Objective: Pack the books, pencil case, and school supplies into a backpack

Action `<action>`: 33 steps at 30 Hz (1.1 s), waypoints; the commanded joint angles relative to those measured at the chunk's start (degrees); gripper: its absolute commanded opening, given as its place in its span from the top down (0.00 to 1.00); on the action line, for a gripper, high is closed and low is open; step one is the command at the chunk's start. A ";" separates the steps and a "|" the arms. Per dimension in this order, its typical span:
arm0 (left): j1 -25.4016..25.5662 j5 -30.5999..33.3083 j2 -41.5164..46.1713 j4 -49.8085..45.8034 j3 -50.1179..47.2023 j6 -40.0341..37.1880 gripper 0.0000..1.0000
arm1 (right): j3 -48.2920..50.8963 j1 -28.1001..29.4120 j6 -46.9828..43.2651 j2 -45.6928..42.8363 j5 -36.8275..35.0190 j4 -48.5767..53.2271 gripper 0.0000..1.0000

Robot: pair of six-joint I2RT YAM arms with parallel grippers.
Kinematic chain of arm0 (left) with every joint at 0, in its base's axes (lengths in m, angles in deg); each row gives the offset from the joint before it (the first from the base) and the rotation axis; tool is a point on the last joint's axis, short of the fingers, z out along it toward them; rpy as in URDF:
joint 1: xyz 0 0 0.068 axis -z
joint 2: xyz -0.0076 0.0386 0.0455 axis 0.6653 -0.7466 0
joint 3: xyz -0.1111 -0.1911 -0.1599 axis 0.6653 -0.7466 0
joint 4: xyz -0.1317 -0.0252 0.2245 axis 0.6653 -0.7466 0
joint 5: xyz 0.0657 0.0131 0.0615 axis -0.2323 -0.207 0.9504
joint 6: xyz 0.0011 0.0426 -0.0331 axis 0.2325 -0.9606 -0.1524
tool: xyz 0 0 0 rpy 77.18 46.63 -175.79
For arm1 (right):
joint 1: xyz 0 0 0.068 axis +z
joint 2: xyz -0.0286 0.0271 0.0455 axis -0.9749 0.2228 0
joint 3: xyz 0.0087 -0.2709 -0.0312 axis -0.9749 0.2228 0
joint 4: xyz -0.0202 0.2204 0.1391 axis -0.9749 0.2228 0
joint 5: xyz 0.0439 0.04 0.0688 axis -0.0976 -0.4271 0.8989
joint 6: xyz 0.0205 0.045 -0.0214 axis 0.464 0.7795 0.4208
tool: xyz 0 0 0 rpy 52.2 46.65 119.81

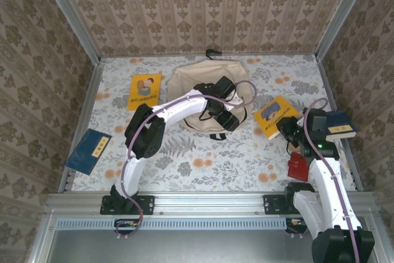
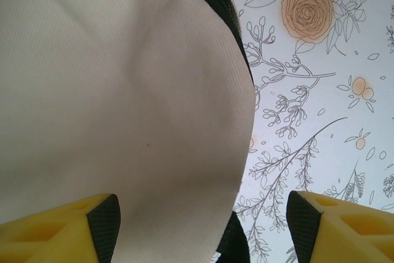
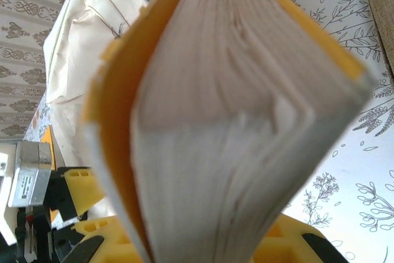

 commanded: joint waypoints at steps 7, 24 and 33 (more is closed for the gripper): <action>-1.75 -2.53 -2.48 -4.10 1.56 -6.75 0.32 | -0.09 -0.29 -0.08 -1.04 4.19 -4.37 0.90; -3.54 -2.95 -6.86 -5.42 5.94 -4.71 0.65 | 0.33 -0.29 0.20 0.73 5.53 -6.01 0.89; -4.29 -4.54 -3.73 -4.36 5.83 -3.88 0.77 | 0.79 -0.29 -0.21 1.25 5.99 -6.46 0.89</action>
